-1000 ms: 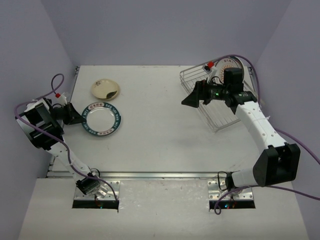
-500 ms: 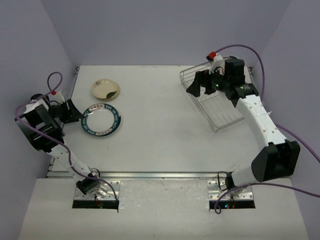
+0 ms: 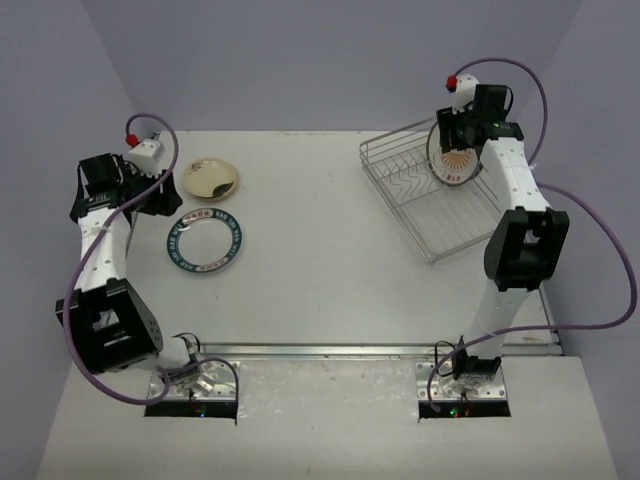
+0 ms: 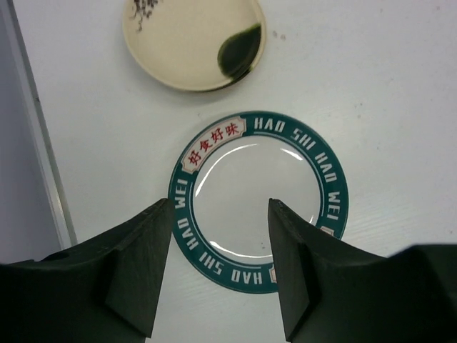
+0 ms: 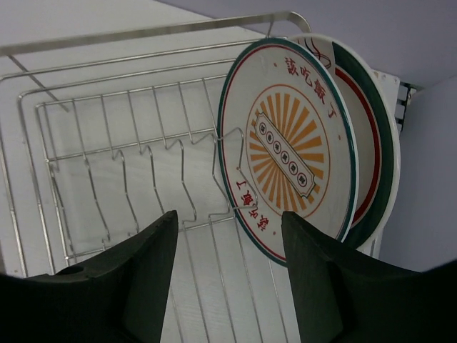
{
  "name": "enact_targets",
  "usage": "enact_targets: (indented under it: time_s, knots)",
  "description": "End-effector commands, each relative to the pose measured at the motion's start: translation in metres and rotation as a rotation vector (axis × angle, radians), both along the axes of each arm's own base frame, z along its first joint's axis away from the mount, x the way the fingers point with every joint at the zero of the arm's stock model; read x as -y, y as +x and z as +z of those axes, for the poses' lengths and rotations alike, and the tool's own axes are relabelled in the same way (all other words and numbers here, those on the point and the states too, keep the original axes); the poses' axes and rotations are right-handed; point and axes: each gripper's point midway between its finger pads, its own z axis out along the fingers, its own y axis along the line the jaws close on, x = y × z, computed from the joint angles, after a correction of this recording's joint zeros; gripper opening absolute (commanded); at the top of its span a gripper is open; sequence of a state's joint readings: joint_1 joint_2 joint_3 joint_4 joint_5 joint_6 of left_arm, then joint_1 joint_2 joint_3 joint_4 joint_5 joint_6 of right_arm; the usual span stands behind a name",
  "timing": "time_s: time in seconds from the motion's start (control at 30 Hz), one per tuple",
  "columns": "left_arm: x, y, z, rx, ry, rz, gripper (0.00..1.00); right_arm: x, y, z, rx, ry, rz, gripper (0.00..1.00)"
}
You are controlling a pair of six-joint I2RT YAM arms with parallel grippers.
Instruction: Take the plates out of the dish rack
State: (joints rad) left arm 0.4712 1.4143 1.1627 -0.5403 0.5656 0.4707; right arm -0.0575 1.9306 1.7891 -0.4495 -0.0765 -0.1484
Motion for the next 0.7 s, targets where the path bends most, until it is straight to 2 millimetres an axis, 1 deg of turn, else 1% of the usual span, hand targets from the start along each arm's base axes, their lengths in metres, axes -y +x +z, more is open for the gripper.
enact_targets:
  time_s: [0.0, 0.07, 0.13, 0.23, 0.3, 0.4, 0.5, 0.67]
  knots:
    - [0.008, 0.007, 0.045, 0.183, 0.17, -0.006, 0.56, 0.017, 0.019, 0.017, 0.046, -0.138, -0.012, 0.59]
    - [0.019, 0.003, 0.059, 0.237, 0.199, -0.026, 0.58, 0.026, 0.024, 0.018, 0.052, -0.156, -0.045, 0.58]
    - [0.029, -0.002, 0.068, 0.267, 0.219, -0.041, 0.58, 0.032, 0.027, 0.02, 0.069, -0.156, -0.064, 0.57]
    - [0.039, -0.006, 0.066, 0.271, 0.242, -0.066, 0.59, 0.032, 0.029, 0.032, 0.109, -0.157, -0.059, 0.57]
    - [0.041, -0.007, 0.065, 0.272, 0.25, -0.07, 0.59, 0.031, 0.029, 0.039, 0.124, -0.157, -0.05, 0.57]
    - [0.043, -0.006, 0.063, 0.266, 0.243, -0.071, 0.59, 0.034, 0.03, 0.049, 0.144, -0.172, -0.055, 0.57]
    - [0.044, -0.006, 0.062, 0.263, 0.234, -0.073, 0.59, 0.04, 0.033, 0.055, 0.154, -0.194, -0.065, 0.57]
    - [0.046, -0.005, 0.06, 0.259, 0.228, -0.076, 0.59, 0.062, 0.041, 0.058, 0.163, -0.212, -0.114, 0.56]
